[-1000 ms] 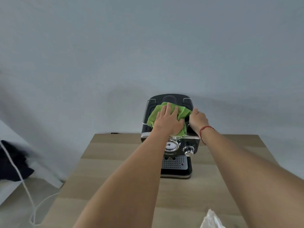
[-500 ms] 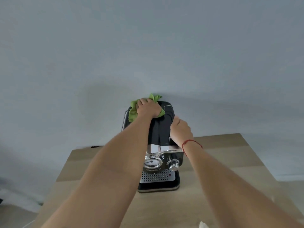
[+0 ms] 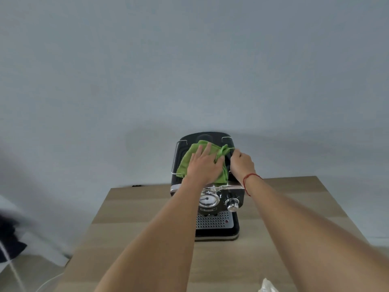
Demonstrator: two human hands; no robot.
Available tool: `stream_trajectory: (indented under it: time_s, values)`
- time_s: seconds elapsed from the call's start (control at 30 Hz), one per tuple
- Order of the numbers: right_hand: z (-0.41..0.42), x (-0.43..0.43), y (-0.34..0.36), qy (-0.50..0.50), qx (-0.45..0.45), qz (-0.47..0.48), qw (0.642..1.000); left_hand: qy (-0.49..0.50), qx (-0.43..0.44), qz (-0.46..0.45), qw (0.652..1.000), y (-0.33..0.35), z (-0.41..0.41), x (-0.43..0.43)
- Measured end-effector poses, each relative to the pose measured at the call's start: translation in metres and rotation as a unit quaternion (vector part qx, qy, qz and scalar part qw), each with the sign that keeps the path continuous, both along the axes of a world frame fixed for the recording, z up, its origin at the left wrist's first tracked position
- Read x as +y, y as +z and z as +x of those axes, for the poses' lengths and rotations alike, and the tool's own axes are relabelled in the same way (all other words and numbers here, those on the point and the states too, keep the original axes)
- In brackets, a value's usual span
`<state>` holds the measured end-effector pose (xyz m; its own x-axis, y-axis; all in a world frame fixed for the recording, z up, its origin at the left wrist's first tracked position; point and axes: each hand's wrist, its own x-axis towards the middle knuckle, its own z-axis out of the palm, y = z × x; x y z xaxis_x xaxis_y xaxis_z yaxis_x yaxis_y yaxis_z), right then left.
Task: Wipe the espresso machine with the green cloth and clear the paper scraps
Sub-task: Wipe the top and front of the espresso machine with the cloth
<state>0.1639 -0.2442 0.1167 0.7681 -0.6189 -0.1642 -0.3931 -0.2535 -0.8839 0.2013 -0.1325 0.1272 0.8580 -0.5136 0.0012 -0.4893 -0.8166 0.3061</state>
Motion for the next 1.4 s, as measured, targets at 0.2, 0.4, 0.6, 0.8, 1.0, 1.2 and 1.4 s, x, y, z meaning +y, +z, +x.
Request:
stream_trajectory:
  time_s: [0.2, 0.4, 0.6, 0.8, 1.0, 1.2, 1.4]
  values:
    - [-0.015, 0.012, 0.009, -0.034, -0.095, -0.131, 0.986, 0.050, 0.117, -0.151, 0.980, 0.025, -0.022, 0.009]
    - [-0.010, 0.022, 0.013, 0.080, 0.087, -0.286, 0.951, 0.139, -0.013, -0.078, 0.987, 0.022, -0.002, 0.036]
    - [-0.006, 0.027, 0.006, 0.058, 0.097, -0.318, 0.941, 0.073, -0.042, -0.037, 0.996, 0.011, 0.003, 0.027]
    - [-0.011, 0.031, 0.006, 0.061, 0.101, -0.332, 0.936, 0.049, -0.031, 0.041, 0.997, 0.007, -0.001, 0.023]
    - [-0.031, 0.041, 0.008, 0.104, 0.065, -0.396, 0.910, 0.044, -0.078, 0.068, 0.994, 0.000, -0.023, 0.023]
    - [-0.053, 0.047, 0.007, 0.123, 0.023, -0.390, 0.912, 0.038, -0.109, 0.063, 0.991, -0.002, -0.054, 0.031]
    - [-0.074, 0.066, 0.006, 0.002, -0.062, -0.302, 0.951, 0.127, -0.085, -0.051, 0.987, 0.010, -0.077, 0.035]
